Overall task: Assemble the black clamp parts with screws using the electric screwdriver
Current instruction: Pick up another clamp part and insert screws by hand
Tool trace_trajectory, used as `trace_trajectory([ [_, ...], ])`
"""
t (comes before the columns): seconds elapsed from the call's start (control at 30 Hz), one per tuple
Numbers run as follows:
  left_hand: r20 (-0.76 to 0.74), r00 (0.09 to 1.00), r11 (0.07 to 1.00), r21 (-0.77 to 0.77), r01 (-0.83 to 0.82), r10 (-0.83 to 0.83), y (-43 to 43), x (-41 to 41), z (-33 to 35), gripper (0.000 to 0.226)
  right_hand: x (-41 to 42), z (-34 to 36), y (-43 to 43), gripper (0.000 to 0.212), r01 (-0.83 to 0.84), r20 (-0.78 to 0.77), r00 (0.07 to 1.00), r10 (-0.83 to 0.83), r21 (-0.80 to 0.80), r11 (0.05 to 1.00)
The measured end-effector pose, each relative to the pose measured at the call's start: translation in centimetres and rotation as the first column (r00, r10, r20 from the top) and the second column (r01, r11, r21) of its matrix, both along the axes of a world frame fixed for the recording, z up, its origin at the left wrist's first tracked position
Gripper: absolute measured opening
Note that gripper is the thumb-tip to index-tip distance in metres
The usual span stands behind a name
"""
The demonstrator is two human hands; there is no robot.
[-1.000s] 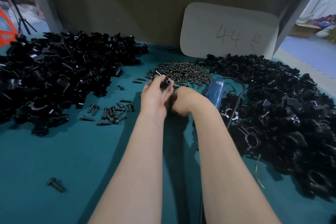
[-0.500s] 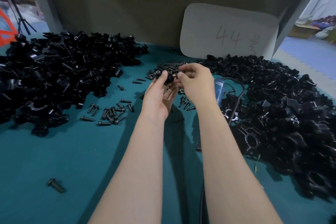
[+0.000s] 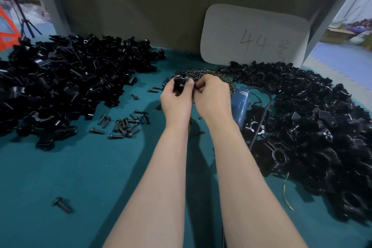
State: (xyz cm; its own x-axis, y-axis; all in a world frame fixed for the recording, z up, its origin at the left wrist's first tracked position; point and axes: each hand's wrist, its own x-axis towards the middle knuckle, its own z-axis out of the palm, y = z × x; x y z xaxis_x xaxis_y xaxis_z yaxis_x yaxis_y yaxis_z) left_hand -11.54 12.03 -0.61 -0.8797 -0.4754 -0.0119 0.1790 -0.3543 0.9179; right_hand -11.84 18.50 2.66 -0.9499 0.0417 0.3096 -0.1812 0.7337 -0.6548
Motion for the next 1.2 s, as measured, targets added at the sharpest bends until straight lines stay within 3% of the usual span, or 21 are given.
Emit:
trace_trajectory([
  [0.17, 0.011, 0.999, 0.997, -0.070, -0.041, 0.041, -0.1, -0.1, 0.1, 0.027, 0.0, 0.4, 0.3, 0.018, -0.058, 0.079, 0.995, 0.063, -0.055, 0.997],
  [0.47, 0.014, 0.999, 0.997, -0.057, -0.050, 0.051, 0.1, 0.0, -0.1, 0.019, 0.1, -1.1, -0.6, 0.026, -0.057, 0.086, 0.995, 0.059, -0.021, 0.998],
  [0.63, 0.003, 0.999, 0.995, -0.085, -0.052, 0.053, 0.3, 0.1, 0.1, 0.020, -0.4, -1.3, -0.6, 0.035, -0.062, 0.184, 0.981, 0.064, -0.014, 0.998],
  [0.8, -0.019, 1.000, 0.997, -0.081, -0.014, 0.013, 0.6, 0.1, 0.0, 0.021, -0.3, -1.0, 0.5, 0.043, -0.062, 0.170, 0.982, 0.077, -0.088, 0.994],
  [1.03, 0.025, 0.999, 0.995, -0.093, -0.031, 0.034, 0.3, -0.1, -0.1, 0.023, 0.0, 0.1, 0.6, 0.014, -0.089, 0.171, 0.982, 0.076, 0.071, 0.994],
  [1.2, 0.023, 1.000, 0.998, -0.065, -0.006, 0.007, 0.5, 0.2, 0.0, 0.014, -0.1, -0.6, 0.4, 0.019, -0.062, 0.184, 0.982, 0.045, 0.089, 0.994],
])
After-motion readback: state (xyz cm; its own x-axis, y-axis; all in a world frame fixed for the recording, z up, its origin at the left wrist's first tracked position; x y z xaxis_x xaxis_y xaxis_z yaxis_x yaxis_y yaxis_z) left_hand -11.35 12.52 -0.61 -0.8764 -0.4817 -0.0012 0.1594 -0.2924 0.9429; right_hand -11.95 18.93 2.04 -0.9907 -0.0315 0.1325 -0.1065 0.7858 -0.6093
